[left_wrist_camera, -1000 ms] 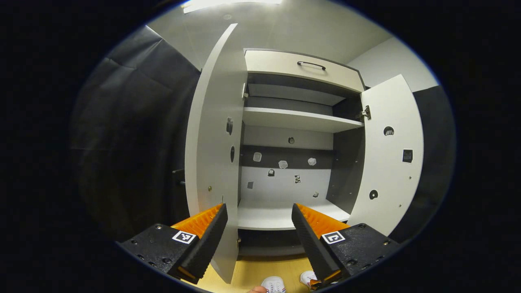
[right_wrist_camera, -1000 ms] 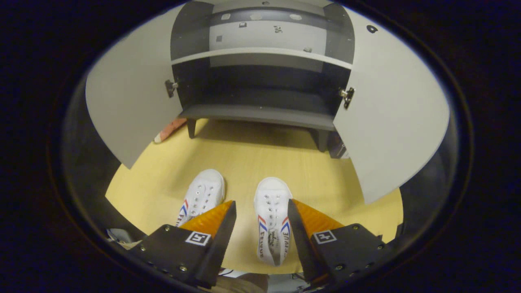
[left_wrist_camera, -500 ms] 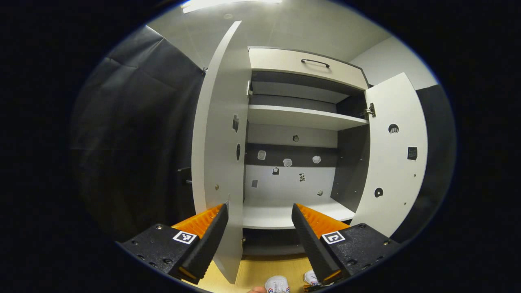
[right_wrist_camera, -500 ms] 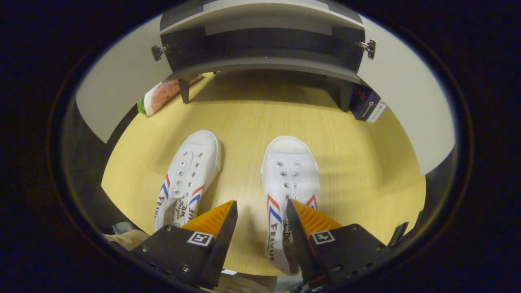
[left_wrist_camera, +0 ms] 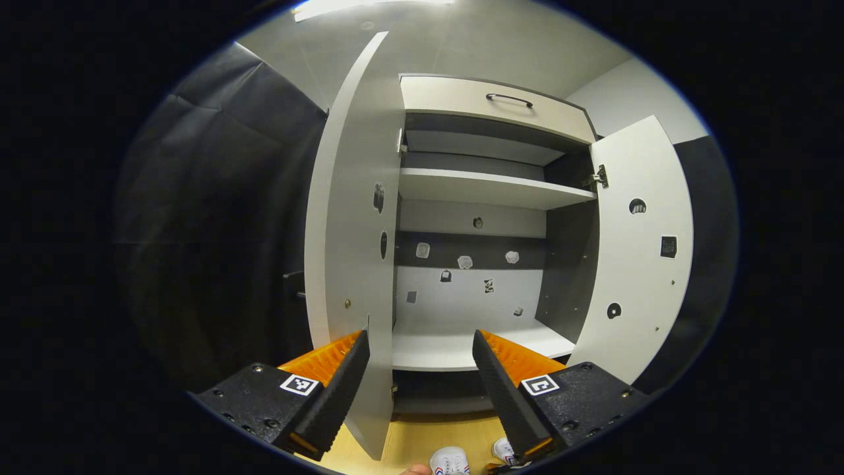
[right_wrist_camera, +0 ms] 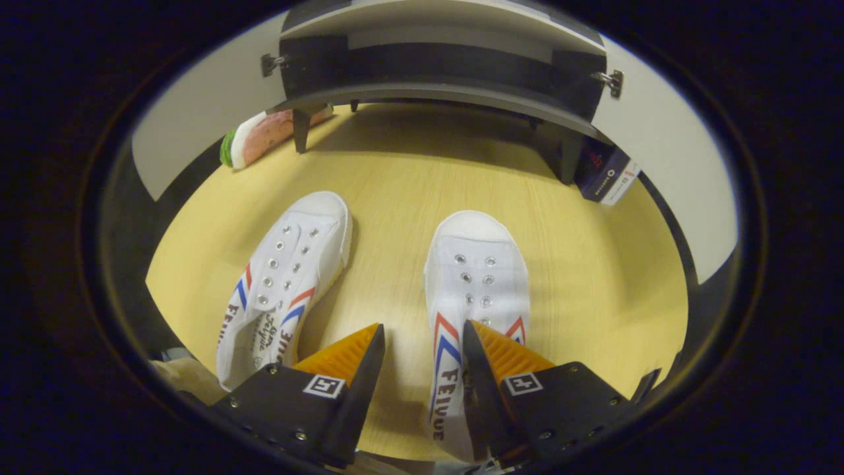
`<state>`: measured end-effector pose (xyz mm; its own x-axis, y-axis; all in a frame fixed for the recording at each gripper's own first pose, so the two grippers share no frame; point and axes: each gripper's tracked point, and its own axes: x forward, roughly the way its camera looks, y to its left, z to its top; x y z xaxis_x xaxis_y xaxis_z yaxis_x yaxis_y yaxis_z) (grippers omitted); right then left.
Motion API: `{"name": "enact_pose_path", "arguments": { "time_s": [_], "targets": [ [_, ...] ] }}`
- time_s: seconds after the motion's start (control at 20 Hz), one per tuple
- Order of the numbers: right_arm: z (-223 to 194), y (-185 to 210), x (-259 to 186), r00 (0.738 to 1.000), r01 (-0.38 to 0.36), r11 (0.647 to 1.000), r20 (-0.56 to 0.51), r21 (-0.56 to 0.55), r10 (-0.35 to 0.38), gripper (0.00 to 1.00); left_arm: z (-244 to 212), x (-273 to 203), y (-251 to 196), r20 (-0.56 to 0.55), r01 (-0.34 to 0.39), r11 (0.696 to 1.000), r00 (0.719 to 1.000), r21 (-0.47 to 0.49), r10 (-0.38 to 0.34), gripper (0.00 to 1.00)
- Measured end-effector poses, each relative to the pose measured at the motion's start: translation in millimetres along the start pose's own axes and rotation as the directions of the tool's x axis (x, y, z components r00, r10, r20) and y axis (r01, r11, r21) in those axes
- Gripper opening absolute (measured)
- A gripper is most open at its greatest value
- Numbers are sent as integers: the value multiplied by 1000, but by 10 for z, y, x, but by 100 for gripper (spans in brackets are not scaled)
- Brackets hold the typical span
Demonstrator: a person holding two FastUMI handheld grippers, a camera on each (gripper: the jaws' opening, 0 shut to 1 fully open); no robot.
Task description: Grab one shoe with the right hand and put it into the shoe cabinet, grab the other shoe with the left hand and put it into the shoe cabinet; then close the right door with the right hand and the left door with the left hand.
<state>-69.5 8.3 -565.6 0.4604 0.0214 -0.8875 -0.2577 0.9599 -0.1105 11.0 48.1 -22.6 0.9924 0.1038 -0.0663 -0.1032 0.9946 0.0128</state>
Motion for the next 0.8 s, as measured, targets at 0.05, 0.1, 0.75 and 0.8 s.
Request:
{"name": "enact_pose_path", "arguments": {
  "time_s": [0.05,0.1,0.75,0.8],
  "targets": [
    [-38,-160,21,995,98,994,23,-49,-97,74,-7,-2,0,-2,0,1000,1000,-2,0,96],
    [8,-174,86,994,99,994,45,-45,-97,48,-15,-8,7,-5,1,1000,1000,-4,-1,95],
    [549,-254,-523,985,62,991,154,120,-80,1,-84,-35,-2,-12,26,1000,1000,-12,-26,95],
    [704,-259,-652,978,59,990,189,125,-82,1,-87,-26,-5,-13,28,1000,1000,-10,-28,95]
  ]
}}
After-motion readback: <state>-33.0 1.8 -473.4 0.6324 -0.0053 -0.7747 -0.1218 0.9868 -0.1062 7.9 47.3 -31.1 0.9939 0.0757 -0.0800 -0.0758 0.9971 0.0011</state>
